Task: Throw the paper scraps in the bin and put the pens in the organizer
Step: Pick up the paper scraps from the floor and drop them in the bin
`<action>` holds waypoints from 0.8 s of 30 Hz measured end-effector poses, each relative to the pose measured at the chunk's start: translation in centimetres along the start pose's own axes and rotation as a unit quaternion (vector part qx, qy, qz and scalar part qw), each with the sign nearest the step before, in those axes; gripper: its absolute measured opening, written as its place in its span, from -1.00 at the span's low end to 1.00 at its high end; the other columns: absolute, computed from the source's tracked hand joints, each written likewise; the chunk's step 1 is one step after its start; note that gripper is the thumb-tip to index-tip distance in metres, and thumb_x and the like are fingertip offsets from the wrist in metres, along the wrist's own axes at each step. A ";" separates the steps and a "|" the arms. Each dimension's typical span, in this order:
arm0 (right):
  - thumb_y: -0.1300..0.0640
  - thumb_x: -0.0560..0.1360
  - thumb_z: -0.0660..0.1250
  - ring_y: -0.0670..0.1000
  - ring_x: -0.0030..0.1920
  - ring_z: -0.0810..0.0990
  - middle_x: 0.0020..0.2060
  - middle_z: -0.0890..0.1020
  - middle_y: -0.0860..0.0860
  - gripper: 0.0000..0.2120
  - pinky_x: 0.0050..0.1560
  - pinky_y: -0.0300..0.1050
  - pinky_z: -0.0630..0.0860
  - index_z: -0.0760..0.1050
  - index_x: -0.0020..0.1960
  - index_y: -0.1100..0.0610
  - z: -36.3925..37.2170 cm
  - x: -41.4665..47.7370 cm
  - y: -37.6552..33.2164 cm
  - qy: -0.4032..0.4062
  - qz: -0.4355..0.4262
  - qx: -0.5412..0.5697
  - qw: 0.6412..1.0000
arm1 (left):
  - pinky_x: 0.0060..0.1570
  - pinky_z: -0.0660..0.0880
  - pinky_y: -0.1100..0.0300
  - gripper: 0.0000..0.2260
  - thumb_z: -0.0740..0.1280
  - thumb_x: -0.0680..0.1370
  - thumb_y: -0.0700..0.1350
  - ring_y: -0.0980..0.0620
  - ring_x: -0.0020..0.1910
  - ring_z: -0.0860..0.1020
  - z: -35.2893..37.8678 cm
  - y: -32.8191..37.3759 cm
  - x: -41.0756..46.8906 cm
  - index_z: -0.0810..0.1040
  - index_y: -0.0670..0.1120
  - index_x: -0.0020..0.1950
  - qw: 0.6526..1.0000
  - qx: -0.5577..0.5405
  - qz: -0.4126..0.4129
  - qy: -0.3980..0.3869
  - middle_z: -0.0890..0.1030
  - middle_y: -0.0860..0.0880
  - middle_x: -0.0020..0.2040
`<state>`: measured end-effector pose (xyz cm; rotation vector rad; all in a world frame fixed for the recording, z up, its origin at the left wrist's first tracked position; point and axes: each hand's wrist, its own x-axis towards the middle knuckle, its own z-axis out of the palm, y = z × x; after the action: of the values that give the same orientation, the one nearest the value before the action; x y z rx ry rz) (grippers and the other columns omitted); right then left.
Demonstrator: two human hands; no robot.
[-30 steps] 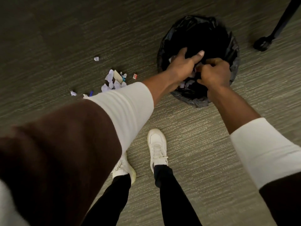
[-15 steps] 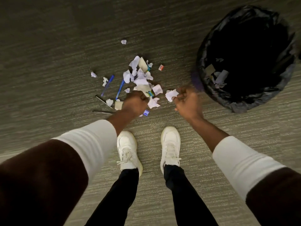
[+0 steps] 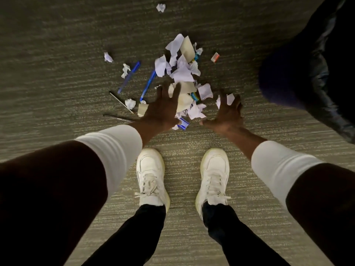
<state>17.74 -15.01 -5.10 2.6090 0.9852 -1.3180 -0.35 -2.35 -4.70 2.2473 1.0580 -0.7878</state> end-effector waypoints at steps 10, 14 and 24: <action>-0.39 0.41 0.45 0.47 0.63 -0.04 0.64 -0.03 0.37 0.10 0.50 0.43 0.30 -0.09 0.71 -0.12 4.6 2.4 -3.3 0.074 -0.140 -0.158 0.975 | -0.23 0.69 -0.12 -0.09 0.51 0.45 -0.27 -0.49 0.63 -0.03 4.0 -1.3 4.4 0.11 0.13 0.66 0.984 0.049 0.111 0.132 -0.16 -0.31 0.68; -0.23 0.46 0.51 0.42 0.63 0.05 0.65 0.05 0.29 -0.02 0.48 0.35 0.35 0.00 0.69 -0.17 5.0 2.4 -3.8 0.090 -0.142 -0.211 0.963 | 0.12 0.63 -0.24 -0.31 0.35 0.48 -0.33 -0.41 0.52 0.25 4.1 -2.6 4.4 0.31 0.03 0.58 0.980 0.048 0.128 0.145 0.16 -0.31 0.60; 0.03 0.53 0.47 0.41 0.50 0.32 0.58 0.27 0.23 -0.39 0.07 0.23 0.67 0.38 0.54 -0.12 5.4 3.4 -5.6 0.089 -0.204 -0.232 0.947 | 0.23 0.56 -0.24 -0.45 0.50 0.44 -0.31 -0.40 0.30 0.49 4.3 -4.4 2.3 0.50 -0.10 0.41 0.977 -0.078 0.089 0.177 0.39 -0.31 0.47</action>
<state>12.28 -10.55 -9.81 2.2563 1.6979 -0.7663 -3.86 -1.59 -10.20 2.3554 1.0139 -0.2227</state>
